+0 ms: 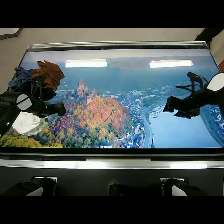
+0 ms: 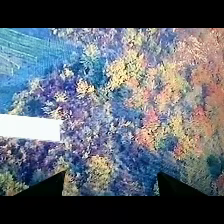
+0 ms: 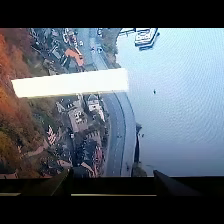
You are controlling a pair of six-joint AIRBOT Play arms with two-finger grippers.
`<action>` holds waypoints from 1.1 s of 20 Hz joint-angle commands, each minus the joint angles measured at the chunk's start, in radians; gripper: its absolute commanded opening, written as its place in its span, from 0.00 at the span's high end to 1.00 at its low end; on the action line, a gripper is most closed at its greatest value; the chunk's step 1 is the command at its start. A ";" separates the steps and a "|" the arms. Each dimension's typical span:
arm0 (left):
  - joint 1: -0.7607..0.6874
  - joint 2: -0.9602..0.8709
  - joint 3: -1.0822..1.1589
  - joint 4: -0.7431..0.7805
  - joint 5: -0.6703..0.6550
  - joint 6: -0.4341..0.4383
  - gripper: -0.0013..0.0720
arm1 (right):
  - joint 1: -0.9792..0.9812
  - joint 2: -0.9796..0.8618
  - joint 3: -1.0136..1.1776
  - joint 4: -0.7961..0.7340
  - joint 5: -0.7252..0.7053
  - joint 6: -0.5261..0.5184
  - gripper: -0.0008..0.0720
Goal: Fold the shirts.
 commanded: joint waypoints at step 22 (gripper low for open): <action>0.015 -0.006 0.019 0.035 0.253 -0.020 0.00 | 0.001 -0.004 0.000 0.021 -0.335 0.000 0.16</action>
